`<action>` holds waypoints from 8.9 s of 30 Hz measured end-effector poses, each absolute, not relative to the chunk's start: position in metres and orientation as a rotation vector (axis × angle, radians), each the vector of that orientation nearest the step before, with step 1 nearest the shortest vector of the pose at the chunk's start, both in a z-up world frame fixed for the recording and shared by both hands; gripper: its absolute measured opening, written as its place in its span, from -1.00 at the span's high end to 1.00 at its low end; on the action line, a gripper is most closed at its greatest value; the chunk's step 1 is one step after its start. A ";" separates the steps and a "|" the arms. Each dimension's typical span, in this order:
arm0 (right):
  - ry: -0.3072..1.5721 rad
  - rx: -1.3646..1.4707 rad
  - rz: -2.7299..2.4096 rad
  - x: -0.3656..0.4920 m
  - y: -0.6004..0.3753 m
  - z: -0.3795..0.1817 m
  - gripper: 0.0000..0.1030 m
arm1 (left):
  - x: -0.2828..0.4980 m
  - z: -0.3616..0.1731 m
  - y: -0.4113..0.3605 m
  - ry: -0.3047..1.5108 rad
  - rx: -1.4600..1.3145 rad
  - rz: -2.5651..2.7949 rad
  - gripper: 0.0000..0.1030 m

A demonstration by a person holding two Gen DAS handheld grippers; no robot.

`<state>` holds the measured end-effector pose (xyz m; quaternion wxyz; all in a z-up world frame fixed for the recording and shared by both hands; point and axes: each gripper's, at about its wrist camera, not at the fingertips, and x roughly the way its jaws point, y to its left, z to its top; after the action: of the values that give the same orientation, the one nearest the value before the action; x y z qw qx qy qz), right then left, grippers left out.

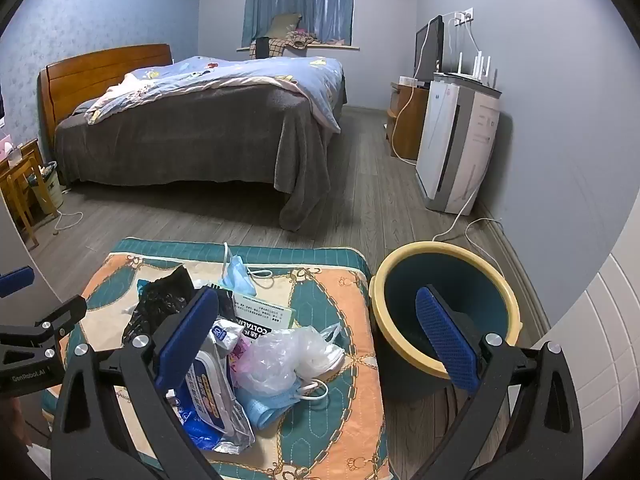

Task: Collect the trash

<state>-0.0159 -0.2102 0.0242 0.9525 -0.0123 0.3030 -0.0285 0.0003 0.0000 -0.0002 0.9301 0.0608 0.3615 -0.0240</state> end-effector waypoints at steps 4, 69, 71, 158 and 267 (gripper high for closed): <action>0.617 -0.026 -0.061 -0.016 -0.211 0.025 -0.89 | 0.000 0.000 0.000 0.737 0.125 -0.050 -0.90; 0.626 -0.042 -0.063 -0.016 -0.210 0.023 -0.89 | 0.000 0.000 0.000 0.734 0.134 -0.045 -0.90; 0.626 -0.042 -0.062 -0.016 -0.210 0.023 -0.89 | 0.000 0.000 0.000 0.735 0.134 -0.045 -0.90; 0.790 -0.056 0.294 0.019 -0.175 0.012 0.58 | 0.036 -0.058 0.021 0.913 0.145 -0.039 0.52; 0.766 0.144 -0.221 0.072 -0.452 0.002 0.58 | 0.069 0.010 -0.266 0.654 0.409 -0.512 0.90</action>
<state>0.0718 -0.4521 0.0016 0.9190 0.0700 0.3727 -0.1077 0.0687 -0.2665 0.0098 0.8947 0.1973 0.3156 -0.2468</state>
